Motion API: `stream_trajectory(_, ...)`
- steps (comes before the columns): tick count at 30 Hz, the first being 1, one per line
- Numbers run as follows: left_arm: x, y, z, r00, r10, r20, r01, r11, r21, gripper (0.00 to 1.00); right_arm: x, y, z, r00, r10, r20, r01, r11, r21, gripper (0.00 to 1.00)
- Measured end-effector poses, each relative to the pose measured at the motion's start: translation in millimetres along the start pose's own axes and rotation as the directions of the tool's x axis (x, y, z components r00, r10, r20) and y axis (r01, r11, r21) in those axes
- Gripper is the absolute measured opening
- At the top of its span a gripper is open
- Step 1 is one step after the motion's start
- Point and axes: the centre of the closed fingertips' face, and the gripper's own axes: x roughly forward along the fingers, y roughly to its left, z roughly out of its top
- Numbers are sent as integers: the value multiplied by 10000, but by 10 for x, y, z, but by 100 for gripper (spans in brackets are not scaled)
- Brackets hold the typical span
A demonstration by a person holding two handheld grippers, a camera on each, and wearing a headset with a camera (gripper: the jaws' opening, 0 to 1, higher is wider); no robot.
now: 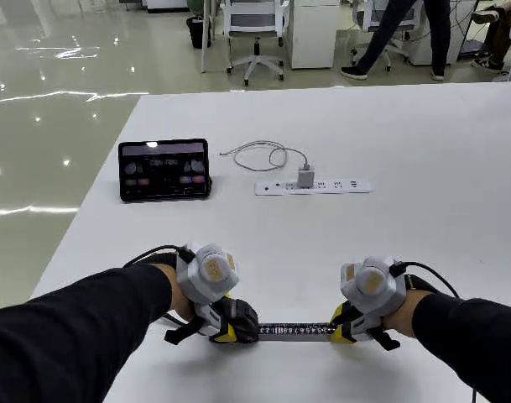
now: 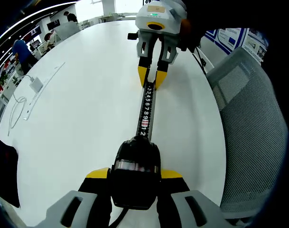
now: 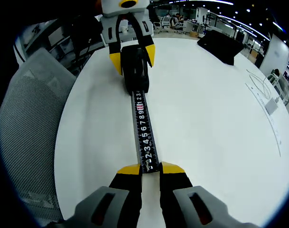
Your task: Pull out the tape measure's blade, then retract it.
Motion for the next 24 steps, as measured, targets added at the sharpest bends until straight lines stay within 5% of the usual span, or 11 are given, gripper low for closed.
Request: stream_trajectory(24, -1, 8, 5, 9999, 85, 114, -84, 9999, -57, 32, -220, -82, -346, 9995, -241, -198, 251, 9986, 476, 8)
